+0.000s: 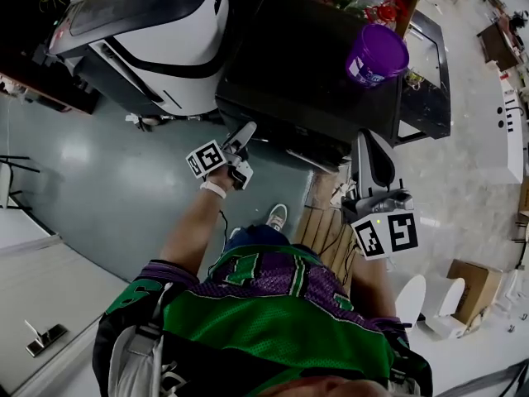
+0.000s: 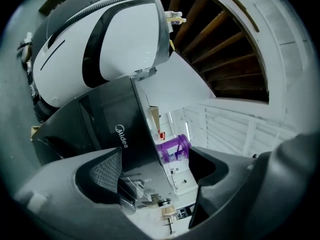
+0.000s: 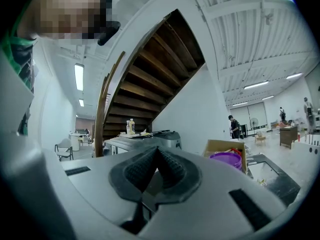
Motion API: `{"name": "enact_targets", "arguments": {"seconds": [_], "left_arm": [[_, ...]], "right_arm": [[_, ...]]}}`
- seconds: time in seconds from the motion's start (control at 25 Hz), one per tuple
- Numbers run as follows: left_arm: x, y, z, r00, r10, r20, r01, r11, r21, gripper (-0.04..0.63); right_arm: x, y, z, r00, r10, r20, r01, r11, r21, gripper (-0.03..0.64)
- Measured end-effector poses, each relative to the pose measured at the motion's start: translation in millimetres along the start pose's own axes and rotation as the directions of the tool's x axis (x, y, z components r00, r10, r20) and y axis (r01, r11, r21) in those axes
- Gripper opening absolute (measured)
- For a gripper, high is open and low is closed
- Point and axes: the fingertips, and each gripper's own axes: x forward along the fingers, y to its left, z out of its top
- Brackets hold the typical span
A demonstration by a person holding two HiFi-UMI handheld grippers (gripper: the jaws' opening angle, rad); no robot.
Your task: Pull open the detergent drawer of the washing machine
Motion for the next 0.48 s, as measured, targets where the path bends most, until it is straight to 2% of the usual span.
{"name": "enact_targets", "arguments": {"seconds": [0.24, 0.48], "left_arm": [[15, 33, 9, 0.999, -0.022, 0.047, 0.027, 0.994, -0.104, 0.419], [28, 59, 3, 0.999, -0.022, 0.028, 0.025, 0.993, -0.114, 0.430]], "right_arm": [[4, -16, -9, 1.000, -0.011, -0.025, 0.011, 1.000, -0.006, 0.003], [6, -33, -18, 0.998, -0.030, -0.051, 0.030, 1.000, -0.007, 0.003]]}}
